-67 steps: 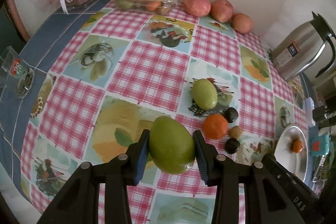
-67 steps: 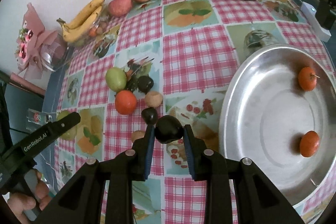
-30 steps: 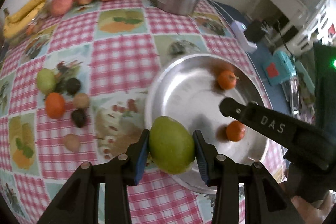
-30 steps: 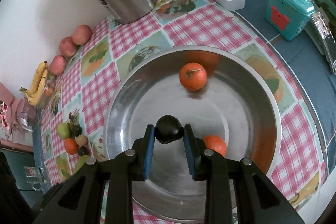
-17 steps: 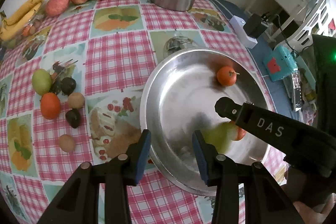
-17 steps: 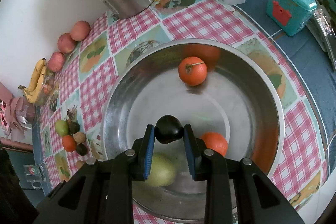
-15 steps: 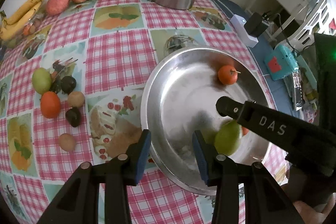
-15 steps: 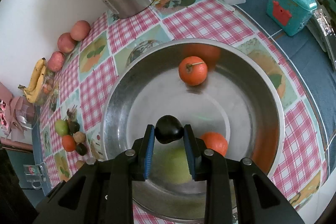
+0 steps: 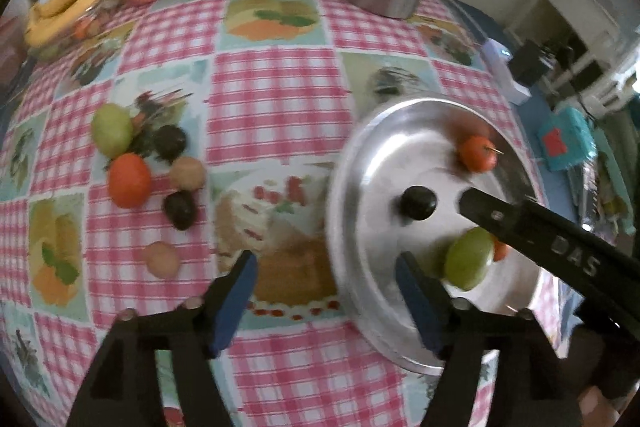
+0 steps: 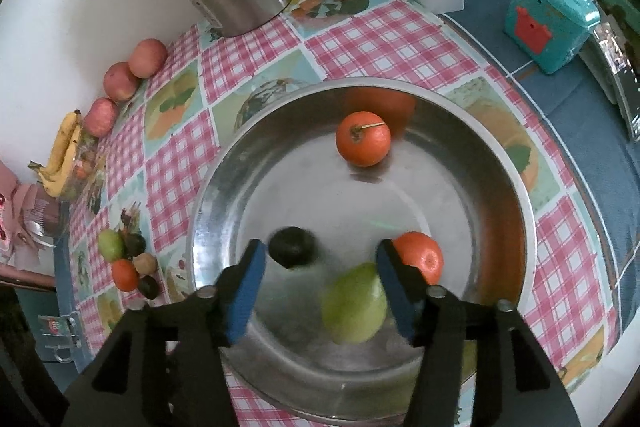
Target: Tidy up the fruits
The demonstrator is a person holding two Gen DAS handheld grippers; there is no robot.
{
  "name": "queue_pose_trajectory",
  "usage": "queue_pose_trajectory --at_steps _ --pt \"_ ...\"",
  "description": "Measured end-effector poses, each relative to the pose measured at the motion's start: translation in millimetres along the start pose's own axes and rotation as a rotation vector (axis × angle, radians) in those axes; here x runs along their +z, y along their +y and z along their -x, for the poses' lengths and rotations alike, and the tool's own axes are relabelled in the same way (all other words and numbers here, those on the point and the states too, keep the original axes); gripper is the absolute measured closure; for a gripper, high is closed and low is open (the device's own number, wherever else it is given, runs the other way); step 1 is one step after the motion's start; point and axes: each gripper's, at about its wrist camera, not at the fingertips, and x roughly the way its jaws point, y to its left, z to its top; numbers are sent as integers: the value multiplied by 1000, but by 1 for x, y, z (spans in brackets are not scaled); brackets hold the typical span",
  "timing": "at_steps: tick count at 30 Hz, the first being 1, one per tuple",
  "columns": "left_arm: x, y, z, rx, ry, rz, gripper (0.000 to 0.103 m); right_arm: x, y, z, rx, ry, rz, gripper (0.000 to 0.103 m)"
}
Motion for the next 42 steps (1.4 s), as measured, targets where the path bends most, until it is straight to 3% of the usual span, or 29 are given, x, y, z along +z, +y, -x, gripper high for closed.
queue_pose_trajectory --at_steps 3,6,20,22,23,30,42 --pt "2 16 -2 44 14 49 14 1 1 -1 -9 2 14 42" --pt "5 34 -2 86 10 104 4 1 4 0 -20 -1 34 32" --pt "5 121 30 170 -106 363 0 -12 41 -2 -82 0 205 30" --pt "5 128 35 194 -126 371 0 -14 48 -1 -85 -10 236 11" --pt "4 132 39 210 -138 371 0 -15 50 0 -80 -18 246 8" --pt "3 143 58 264 -191 350 0 -19 63 7 -46 -60 285 8" --pt "5 141 61 250 -183 282 0 -27 81 1 -10 -45 316 8"
